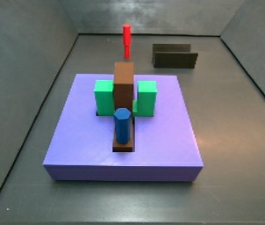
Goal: Pick up the red object. Move up. Move to above the board. Insert the red object.
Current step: Pick up the red object.
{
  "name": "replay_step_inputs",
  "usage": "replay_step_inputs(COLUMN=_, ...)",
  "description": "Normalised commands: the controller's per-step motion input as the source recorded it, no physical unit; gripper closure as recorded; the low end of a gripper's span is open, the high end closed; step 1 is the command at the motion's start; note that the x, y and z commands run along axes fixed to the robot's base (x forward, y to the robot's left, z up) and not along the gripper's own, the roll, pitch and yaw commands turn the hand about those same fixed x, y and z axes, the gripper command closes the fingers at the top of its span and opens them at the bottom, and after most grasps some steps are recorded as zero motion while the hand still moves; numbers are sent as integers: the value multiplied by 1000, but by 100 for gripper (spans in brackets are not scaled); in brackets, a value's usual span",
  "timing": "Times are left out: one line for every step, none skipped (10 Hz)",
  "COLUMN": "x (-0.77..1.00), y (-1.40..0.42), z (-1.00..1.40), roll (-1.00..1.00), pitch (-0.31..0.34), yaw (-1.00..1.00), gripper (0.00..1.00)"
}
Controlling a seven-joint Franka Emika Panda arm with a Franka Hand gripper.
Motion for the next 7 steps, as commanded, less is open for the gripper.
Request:
replay_step_inputs(x=0, y=0, z=-17, roll=0, pitch=0, yaw=0, gripper=0)
replay_step_inputs(x=63, y=-51, z=-274, roll=-79, pitch=-91, yaw=-6, gripper=0)
replay_step_inputs(x=0, y=-117, z=-491, roll=-97, pitch=-211, yaw=0, gripper=0)
replay_step_inputs(x=0, y=-171, z=-591, roll=-81, pitch=-234, yaw=0, gripper=0)
replay_step_inputs(x=0, y=-117, z=-569, roll=-109, pitch=-243, yaw=0, gripper=0)
replay_step_inputs(x=0, y=-66, z=-500, roll=-107, pitch=-236, yaw=0, gripper=0)
replay_step_inputs(x=23, y=-69, z=-463, roll=-116, pitch=-233, yaw=0, gripper=0)
